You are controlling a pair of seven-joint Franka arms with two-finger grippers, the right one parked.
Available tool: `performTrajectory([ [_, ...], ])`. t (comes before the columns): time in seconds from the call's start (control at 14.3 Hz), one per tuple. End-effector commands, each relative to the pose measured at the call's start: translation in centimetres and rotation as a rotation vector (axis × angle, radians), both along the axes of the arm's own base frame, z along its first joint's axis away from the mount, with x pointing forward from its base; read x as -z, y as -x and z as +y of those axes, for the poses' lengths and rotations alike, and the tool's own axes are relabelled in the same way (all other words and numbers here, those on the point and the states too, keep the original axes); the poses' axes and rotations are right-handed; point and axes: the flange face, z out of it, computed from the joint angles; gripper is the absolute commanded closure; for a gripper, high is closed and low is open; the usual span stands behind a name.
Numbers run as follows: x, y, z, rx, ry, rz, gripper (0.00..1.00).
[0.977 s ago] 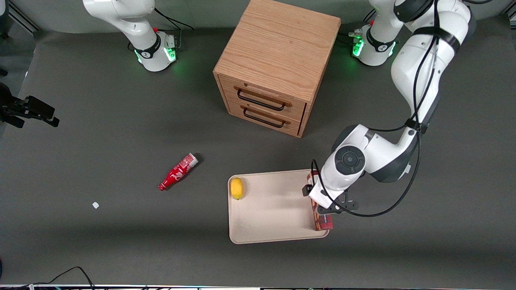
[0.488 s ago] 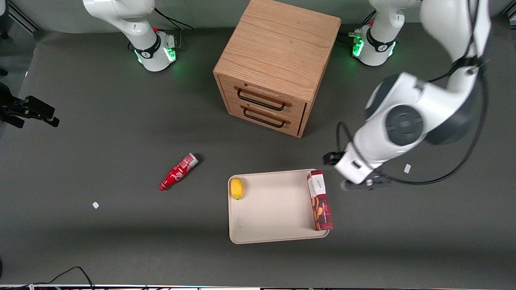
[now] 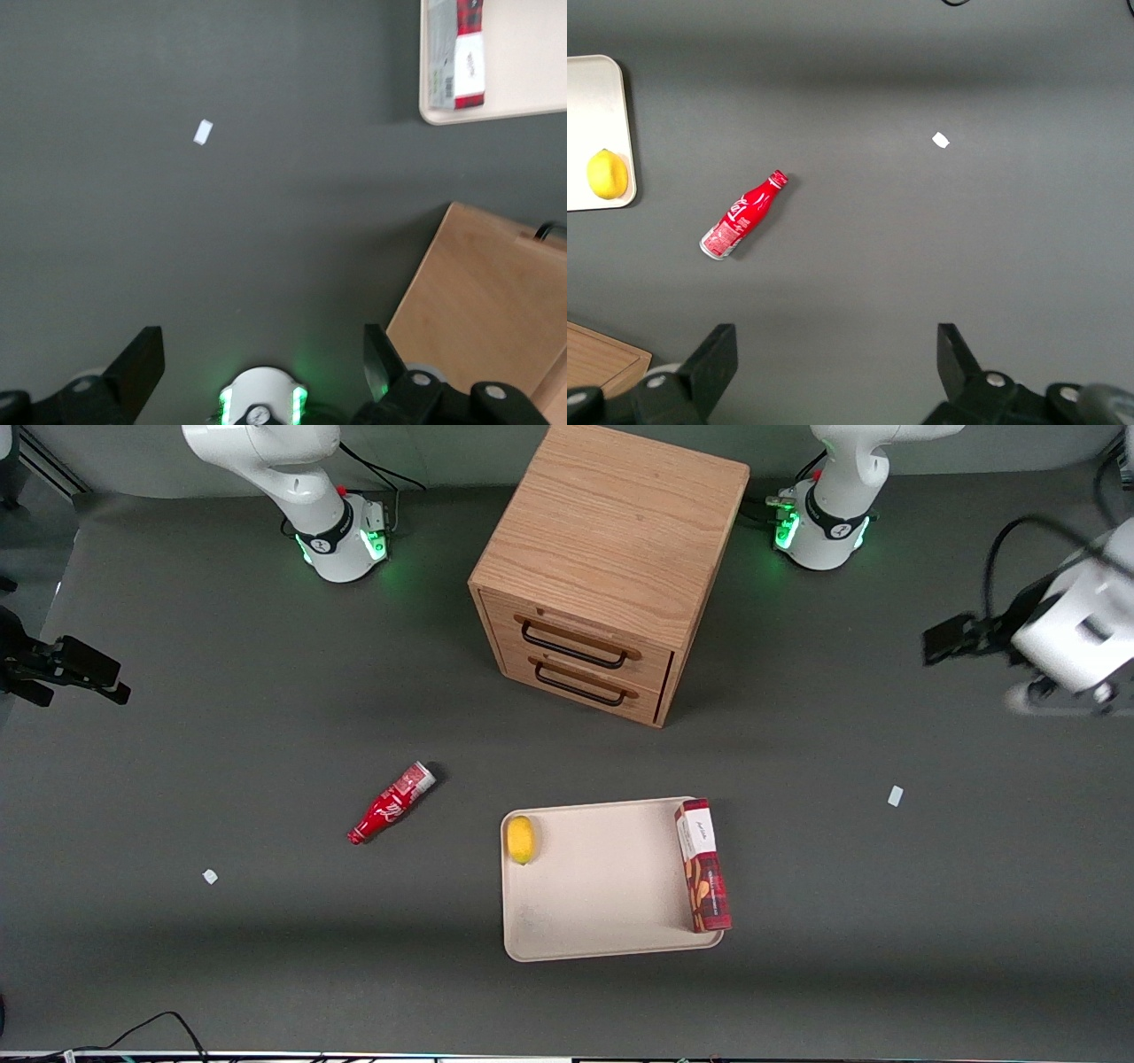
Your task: Place red cookie box on tray
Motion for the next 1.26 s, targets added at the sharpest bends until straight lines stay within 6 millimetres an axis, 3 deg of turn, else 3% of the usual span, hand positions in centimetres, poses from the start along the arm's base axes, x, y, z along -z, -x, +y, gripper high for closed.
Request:
performTrajectory([
  [0.0,0.0,6.6,3.1,0.039,0.035,-0.017,0.00],
  [0.14,-0.3,9.3,3.5,0.035,0.032,-0.042,0.00],
  [0.35,-0.8,9.7,4.3,0.025,0.022,-0.048,0.00],
  [0.56,-1.4,8.8,5.7,0.010,0.030,-0.069,0.00],
  [0.91,-2.8,4.0,5.6,0.022,-0.002,-0.097,0.00],
  [1.19,-3.1,3.5,5.6,0.021,-0.001,-0.120,0.00],
])
